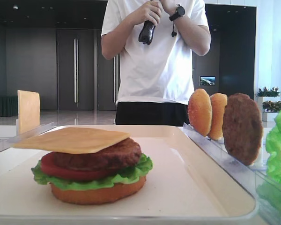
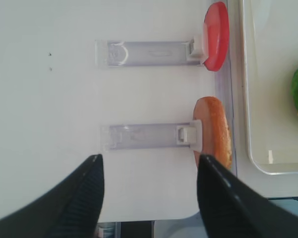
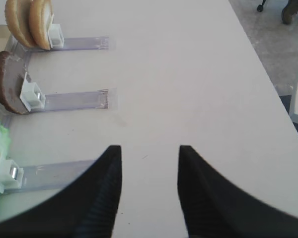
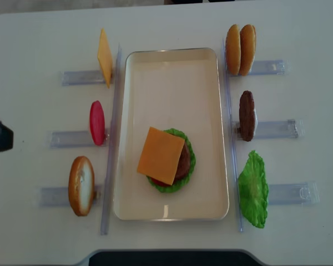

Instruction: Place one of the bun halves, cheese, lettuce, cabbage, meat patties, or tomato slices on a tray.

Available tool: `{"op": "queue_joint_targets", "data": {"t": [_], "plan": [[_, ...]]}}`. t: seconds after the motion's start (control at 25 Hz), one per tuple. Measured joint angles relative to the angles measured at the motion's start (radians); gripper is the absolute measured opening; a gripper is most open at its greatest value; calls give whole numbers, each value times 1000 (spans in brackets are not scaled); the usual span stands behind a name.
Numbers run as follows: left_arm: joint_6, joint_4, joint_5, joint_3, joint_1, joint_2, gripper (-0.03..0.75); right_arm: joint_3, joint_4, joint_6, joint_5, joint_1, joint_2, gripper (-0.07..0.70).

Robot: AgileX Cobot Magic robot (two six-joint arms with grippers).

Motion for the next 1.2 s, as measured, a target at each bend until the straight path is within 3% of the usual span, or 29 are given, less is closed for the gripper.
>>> {"op": "queue_joint_targets", "data": {"t": [0.24,0.72,1.2], "plan": [[23,-1,-55,143,0,-225,453,0,0,0,0,0,0,293],[30,0,-109,383,0,-583,453,0,6,0,0,0,0,293],[30,18,-100,411,0,-859,453,0,0,0,0,0,0,293]]}}
